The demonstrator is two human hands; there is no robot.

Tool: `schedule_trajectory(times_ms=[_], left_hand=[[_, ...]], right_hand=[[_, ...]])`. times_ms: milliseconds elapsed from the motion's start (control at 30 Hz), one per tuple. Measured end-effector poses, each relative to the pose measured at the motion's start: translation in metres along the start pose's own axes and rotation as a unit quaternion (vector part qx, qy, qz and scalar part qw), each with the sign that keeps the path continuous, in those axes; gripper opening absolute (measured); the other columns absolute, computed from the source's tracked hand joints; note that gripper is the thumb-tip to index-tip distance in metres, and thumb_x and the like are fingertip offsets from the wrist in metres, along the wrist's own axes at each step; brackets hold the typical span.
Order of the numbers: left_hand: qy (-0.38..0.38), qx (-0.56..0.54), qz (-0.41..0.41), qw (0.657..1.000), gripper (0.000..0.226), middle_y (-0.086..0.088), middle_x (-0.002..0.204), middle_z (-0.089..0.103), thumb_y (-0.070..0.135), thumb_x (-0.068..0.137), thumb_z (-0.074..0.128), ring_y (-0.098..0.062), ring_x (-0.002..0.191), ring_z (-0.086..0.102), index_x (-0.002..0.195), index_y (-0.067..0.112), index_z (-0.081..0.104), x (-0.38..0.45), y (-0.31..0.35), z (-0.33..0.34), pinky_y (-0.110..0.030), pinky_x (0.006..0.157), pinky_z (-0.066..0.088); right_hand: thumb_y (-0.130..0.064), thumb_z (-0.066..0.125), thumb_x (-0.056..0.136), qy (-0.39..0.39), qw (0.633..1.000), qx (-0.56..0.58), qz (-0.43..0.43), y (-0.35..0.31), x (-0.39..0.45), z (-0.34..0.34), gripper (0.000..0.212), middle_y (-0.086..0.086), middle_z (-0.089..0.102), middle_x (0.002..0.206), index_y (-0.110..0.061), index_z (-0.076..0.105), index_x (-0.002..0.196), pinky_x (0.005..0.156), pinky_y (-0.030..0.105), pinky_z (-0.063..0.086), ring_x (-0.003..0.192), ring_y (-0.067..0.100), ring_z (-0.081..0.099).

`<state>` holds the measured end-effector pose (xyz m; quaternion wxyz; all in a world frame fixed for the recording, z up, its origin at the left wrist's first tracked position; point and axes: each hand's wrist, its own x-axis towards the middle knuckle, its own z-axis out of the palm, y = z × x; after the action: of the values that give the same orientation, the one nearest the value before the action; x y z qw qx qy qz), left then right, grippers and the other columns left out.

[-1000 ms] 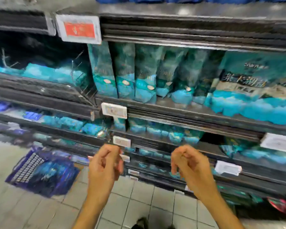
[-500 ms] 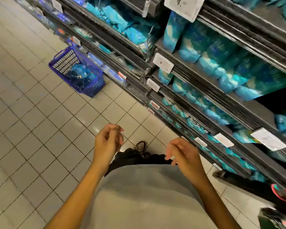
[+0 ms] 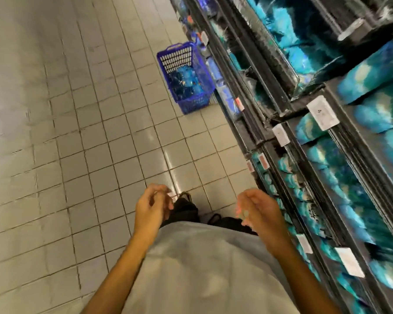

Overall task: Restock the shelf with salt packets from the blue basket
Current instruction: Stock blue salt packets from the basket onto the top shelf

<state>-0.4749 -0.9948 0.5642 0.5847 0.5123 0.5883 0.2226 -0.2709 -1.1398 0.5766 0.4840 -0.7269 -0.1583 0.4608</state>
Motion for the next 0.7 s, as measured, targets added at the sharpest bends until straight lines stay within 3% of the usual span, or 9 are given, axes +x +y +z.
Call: schedule_trajectory(times_ms=[167,300,533,700], left_hand=[[0.079,-0.048,-0.016,0.996,0.023,-0.004,0.059,0.059,0.012,0.105,0.048,-0.016,0.047,0.046,0.089,0.011,0.066,0.006,-0.006,-0.046,-0.019,0.041,0.037],[0.13,-0.065,-0.069,0.987,0.021,-0.008,0.062,0.061,0.009,0.104,0.049,-0.018,0.049,0.046,0.092,0.007,0.066,0.026,-0.014,-0.077,-0.019,0.039,0.038],[0.141,-0.089,-0.085,0.982,0.016,-0.006,0.062,0.06,0.008,0.102,0.052,-0.016,0.05,0.048,0.092,0.007,0.065,0.119,0.006,-0.145,-0.02,0.041,0.039],[0.095,-0.072,-0.076,0.99,0.02,0.002,0.059,0.063,0.009,0.104,0.049,-0.01,0.045,0.049,0.092,0.008,0.065,0.208,0.046,-0.186,-0.02,0.039,0.037]], right_hand=[[-0.009,0.061,0.097,-0.051,0.998,0.023,-0.019,-0.051,0.072,0.042,0.011,0.004,0.068,0.069,-0.006,0.066,0.089,0.047,0.027,0.048,0.065,0.019,0.063],[-0.01,0.058,0.098,-0.081,0.996,0.013,-0.039,-0.092,0.124,0.101,0.014,0.001,0.067,0.068,-0.008,0.066,0.087,0.046,0.025,0.049,0.063,0.014,0.065],[-0.01,0.057,0.098,-0.109,0.992,-0.045,-0.039,-0.137,0.19,0.212,0.016,0.002,0.068,0.07,-0.008,0.067,0.087,0.048,0.027,0.049,0.065,0.015,0.065],[-0.004,0.054,0.099,-0.082,0.995,-0.047,-0.023,-0.157,0.213,0.245,0.015,0.006,0.066,0.072,-0.002,0.064,0.088,0.05,0.029,0.047,0.066,0.018,0.063]])
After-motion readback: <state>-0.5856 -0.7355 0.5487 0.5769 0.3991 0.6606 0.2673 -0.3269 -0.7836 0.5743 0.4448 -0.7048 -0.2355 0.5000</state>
